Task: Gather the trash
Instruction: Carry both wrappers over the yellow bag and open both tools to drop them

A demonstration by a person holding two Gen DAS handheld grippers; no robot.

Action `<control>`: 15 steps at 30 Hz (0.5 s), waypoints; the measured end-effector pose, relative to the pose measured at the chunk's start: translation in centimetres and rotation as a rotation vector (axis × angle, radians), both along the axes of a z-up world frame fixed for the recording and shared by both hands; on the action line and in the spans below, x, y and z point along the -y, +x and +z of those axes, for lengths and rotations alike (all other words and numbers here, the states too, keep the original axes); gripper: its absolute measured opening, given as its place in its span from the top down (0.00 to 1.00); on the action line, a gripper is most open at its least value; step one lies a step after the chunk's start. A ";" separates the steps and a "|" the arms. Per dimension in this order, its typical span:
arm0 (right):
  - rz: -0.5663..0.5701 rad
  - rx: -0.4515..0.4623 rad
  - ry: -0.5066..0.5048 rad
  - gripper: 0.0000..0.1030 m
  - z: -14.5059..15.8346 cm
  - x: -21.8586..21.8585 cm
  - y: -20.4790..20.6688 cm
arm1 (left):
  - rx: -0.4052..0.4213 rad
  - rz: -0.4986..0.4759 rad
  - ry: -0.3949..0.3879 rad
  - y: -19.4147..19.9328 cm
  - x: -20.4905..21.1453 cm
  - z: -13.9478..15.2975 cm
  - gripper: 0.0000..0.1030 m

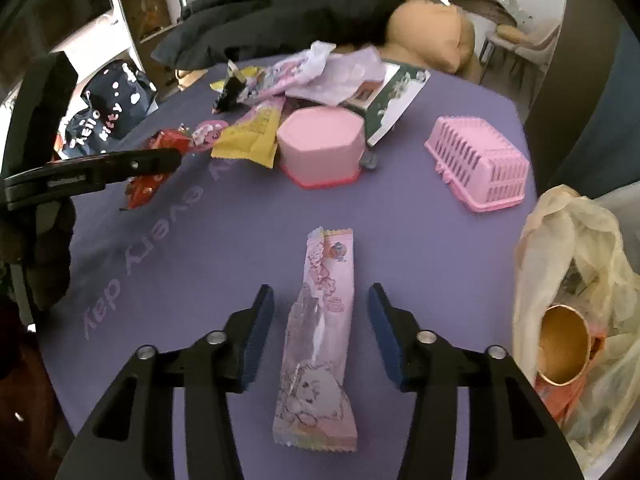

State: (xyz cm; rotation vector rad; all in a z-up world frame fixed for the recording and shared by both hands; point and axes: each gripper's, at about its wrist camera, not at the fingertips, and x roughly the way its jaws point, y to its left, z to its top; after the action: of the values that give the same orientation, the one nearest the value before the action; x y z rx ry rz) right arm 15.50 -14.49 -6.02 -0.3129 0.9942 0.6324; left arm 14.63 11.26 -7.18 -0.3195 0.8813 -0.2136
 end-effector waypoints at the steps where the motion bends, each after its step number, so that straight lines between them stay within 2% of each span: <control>1: -0.002 0.002 0.000 0.76 0.1 0.0 0.0 | -0.002 0.001 -0.001 0.0 -0.1 0.0 0.60; 4: -0.012 0.012 0.026 0.84 0.7 0.4 -0.1 | -0.005 0.000 -0.005 0.0 -0.1 -0.1 0.60; 11: -0.040 0.067 0.062 0.86 2.5 1.8 -0.5 | 0.003 -0.013 -0.008 -0.2 0.5 0.3 0.60; 15: -0.056 0.106 0.100 0.86 4.1 2.9 -0.5 | 0.034 -0.026 -0.004 -0.4 1.2 1.9 0.60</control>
State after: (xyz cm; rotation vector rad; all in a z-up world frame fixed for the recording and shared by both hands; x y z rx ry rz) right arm 14.95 -17.40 -1.89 -0.2271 0.8644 0.6060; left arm 14.24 10.10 -5.32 -0.3079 0.8515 -0.2441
